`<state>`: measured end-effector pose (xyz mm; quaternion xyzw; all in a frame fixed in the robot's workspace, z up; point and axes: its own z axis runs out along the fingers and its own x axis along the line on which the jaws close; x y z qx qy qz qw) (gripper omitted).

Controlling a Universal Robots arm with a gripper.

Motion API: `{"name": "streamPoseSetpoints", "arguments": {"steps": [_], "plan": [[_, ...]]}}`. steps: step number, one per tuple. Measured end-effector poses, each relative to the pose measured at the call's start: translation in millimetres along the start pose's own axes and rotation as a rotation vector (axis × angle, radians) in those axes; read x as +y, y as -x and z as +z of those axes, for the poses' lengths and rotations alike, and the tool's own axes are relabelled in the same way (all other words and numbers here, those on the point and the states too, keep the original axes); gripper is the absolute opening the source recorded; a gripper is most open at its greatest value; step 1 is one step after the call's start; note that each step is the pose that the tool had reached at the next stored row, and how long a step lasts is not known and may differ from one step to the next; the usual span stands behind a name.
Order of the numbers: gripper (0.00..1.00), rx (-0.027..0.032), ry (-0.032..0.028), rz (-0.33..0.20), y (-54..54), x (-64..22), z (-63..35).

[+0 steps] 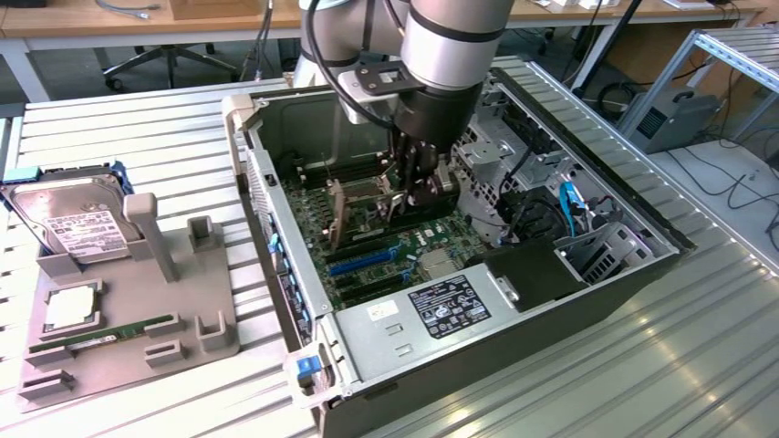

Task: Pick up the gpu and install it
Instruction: 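Insert the gpu into the slot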

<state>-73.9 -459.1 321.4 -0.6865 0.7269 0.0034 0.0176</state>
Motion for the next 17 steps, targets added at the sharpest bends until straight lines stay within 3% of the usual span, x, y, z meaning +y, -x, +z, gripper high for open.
{"name": "streamPoseSetpoints", "arguments": {"steps": [17], "plan": [[0.27,0.0000,0.0000,0.000,-1.0,4.0,0.6]]}}
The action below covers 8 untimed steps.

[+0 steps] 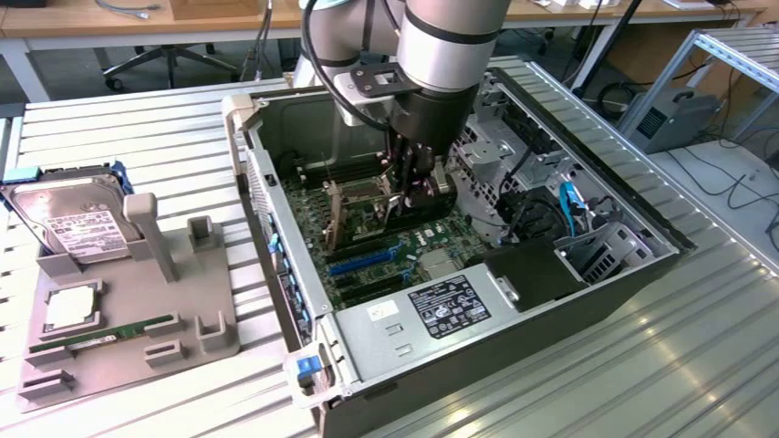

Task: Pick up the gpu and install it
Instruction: 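Insert the gpu into the slot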

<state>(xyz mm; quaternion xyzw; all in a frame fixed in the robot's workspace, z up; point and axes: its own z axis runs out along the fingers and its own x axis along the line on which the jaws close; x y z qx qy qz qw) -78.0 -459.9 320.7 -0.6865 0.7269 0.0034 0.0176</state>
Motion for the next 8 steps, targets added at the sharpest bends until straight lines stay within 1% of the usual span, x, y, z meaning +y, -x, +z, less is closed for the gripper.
{"name": "streamPoseSetpoints", "arguments": {"steps": [8], "plan": [[0.27,0.0000,0.0000,0.000,-0.5,1.8,0.3]]}}
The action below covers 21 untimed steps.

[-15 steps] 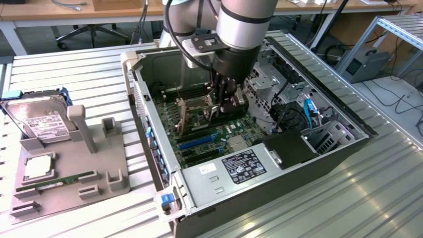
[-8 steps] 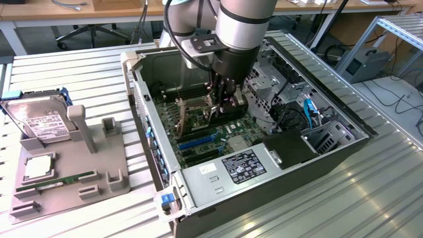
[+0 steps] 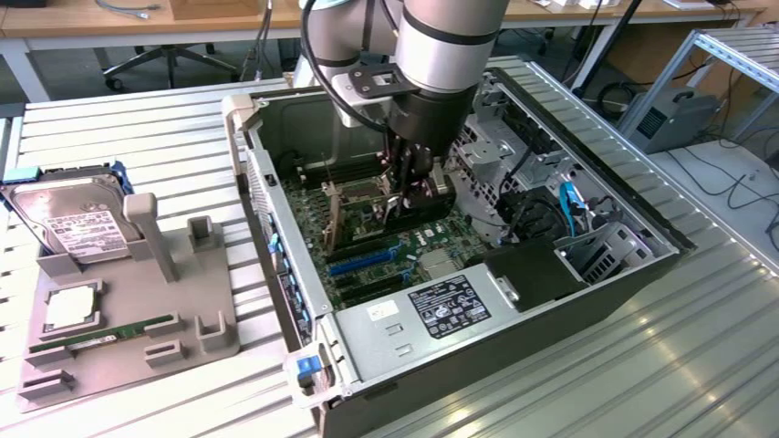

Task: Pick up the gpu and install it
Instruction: 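Insert the gpu into the slot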

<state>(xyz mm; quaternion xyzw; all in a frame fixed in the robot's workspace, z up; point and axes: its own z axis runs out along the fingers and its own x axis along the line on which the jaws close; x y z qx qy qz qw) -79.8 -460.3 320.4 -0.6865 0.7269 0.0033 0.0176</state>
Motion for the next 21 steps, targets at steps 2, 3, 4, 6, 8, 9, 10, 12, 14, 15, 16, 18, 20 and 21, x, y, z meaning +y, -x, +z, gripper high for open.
{"name": "streamPoseSetpoints", "arguments": {"steps": [2,3,4,6,8,9,10,12,14,15,16,18,20,21], "plan": [[0.27,0.0000,0.0001,0.000,-0.1,0.4,0.0],[0.27,0.0000,0.0000,0.000,-0.2,0.7,0.1],[0.27,-0.0001,0.0000,0.000,-0.3,0.8,0.1],[0.27,0.0000,0.0000,0.000,-0.5,1.3,0.2],[0.27,-0.0001,0.0000,0.000,-0.7,1.6,0.3],[0.27,-0.0001,0.0000,0.000,-0.8,1.8,0.3],[0.27,0.0000,0.0000,0.000,-0.8,1.9,0.3],[0.27,-0.0001,0.0000,0.000,-1.1,2.4,0.5],[0.27,0.0000,0.0000,0.000,-1.2,2.6,0.5],[0.27,0.0000,0.0000,0.000,-1.4,3.0,0.6],[0.27,-0.0001,0.0000,0.000,-1.5,3.2,0.7],[0.27,-0.0001,0.0000,0.000,-1.7,3.5,0.8],[0.27,0.0000,0.0000,0.000,-2.1,3.8,0.9],[0.27,0.0001,0.0001,0.000,-2.4,3.9,0.9]]}}
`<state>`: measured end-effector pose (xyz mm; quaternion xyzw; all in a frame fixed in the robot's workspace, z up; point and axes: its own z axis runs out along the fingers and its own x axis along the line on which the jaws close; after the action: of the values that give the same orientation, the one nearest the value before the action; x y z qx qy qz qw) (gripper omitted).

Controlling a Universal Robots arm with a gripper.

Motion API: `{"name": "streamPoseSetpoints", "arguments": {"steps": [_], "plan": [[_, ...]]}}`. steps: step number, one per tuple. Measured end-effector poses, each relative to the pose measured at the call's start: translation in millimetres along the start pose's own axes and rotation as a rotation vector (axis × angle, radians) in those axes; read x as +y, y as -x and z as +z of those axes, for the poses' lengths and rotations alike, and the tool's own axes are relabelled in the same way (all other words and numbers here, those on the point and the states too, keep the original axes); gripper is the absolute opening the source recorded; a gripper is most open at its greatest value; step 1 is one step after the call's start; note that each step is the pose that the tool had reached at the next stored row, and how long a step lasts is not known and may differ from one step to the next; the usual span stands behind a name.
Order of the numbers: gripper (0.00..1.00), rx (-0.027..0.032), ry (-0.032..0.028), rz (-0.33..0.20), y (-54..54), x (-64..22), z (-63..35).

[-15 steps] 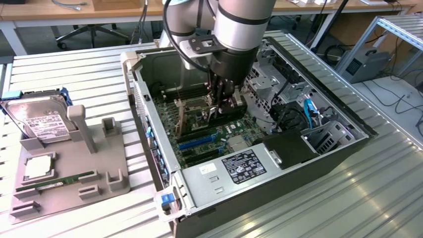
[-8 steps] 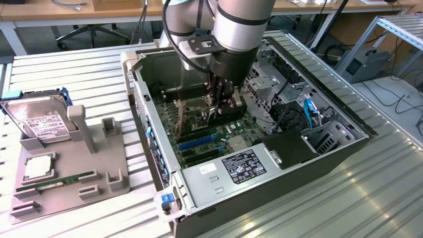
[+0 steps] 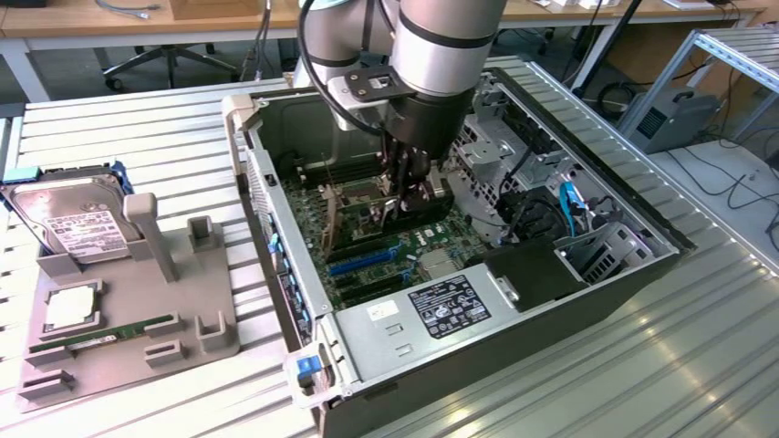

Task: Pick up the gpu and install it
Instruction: 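Insert the gpu into the slot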

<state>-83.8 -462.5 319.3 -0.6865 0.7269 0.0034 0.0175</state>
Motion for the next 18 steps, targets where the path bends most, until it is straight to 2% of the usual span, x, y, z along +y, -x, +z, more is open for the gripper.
{"name": "streamPoseSetpoints", "arguments": {"steps": [18], "plan": [[0.27,-0.0001,0.0000,0.000,-5.2,0.5,1.0]]}}
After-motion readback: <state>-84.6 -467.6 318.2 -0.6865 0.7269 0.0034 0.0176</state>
